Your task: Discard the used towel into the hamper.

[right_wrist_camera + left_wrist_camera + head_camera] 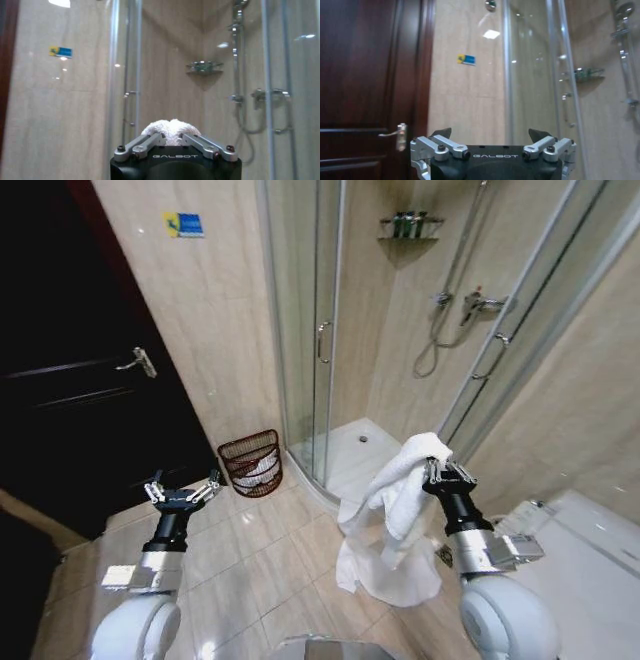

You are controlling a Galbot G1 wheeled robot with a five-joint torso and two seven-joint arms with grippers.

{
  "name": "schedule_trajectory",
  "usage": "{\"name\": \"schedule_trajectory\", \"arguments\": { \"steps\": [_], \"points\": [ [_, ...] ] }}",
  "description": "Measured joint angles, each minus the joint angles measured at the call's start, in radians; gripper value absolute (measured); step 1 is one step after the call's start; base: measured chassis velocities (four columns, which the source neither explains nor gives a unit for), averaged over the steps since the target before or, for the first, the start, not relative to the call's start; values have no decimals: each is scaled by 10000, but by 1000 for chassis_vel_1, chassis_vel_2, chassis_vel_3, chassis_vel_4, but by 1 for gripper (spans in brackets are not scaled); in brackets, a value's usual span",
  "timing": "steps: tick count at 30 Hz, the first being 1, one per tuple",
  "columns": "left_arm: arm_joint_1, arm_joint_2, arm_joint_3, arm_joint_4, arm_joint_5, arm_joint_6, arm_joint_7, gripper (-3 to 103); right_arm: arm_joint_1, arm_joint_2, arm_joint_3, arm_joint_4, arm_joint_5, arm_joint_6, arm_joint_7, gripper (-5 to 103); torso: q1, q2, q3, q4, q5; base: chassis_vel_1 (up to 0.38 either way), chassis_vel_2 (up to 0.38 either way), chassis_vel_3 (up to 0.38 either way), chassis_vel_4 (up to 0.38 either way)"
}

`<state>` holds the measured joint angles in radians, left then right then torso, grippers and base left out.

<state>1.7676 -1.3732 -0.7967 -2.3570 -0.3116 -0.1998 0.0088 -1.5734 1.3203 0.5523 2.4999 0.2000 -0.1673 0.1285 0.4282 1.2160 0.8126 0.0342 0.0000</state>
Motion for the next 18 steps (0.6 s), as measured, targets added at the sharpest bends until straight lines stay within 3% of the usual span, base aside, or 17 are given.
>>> {"name": "schedule_trajectory", "arguments": {
  "steps": [9, 18],
  "points": [
    [-75, -5, -74, 310, 329, -439, -4, 100, 40, -41, -176, 0, -35, 17, -18, 4, -1, 0, 0, -1, 0, 32, 34, 41, 33],
    [-46, -29, -58, 314, 356, -457, -7, 100, 125, -63, -306, -61, -142, 66, -18, 4, 1, 0, 0, 1, 2, 65, 75, -18, -103]
  ]
}}
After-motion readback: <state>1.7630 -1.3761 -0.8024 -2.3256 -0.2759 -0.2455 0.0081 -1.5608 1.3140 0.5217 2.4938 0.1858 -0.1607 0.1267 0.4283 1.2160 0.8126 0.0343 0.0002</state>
